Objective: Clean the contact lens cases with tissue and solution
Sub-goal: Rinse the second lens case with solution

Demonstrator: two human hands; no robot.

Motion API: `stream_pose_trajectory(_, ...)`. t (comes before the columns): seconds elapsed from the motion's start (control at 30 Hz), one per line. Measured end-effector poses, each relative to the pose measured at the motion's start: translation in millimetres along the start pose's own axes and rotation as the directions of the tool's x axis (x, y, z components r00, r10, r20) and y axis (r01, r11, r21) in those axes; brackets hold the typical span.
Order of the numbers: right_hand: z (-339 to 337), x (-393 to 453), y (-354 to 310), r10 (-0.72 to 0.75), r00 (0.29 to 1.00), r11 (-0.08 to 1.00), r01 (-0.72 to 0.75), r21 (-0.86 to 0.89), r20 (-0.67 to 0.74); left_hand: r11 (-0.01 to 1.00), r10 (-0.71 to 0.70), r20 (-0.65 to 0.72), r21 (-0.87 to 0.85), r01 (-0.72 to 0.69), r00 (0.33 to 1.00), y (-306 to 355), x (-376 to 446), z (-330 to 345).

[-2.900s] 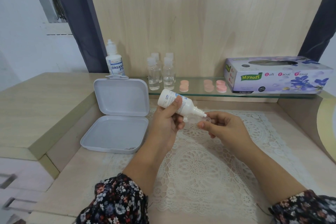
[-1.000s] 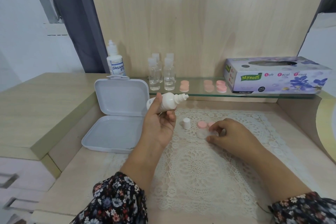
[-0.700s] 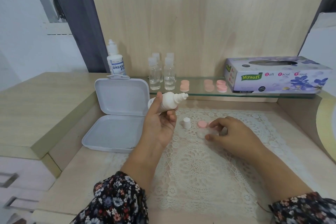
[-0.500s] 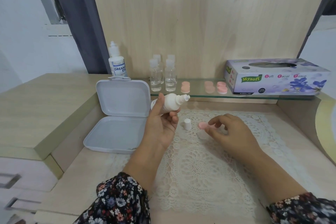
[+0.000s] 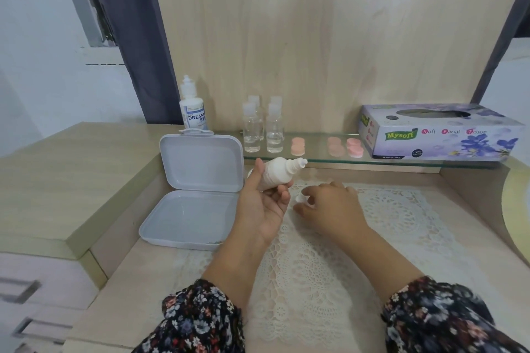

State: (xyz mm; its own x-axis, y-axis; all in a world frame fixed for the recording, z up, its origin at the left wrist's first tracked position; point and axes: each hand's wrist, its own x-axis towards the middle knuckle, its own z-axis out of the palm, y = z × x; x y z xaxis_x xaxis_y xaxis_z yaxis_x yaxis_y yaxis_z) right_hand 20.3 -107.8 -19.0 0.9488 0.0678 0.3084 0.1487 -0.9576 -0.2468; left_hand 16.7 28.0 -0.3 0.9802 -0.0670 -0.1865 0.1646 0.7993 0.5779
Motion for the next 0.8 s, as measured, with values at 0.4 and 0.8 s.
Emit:
stream_pose_trajectory(0.4,-24,-24,21,0.199,0.967,0.739,-0.041,0.673,-0.159,0.999,0.002,-0.040,0.055,0.001,0.999,-4,3,0)
stream_pose_trajectory(0.8,-31,-35,32,0.129,0.941,0.728,0.124,0.674,-0.312,0.976,0.024,-0.046,0.217,-0.014,0.999,-14,4,-1)
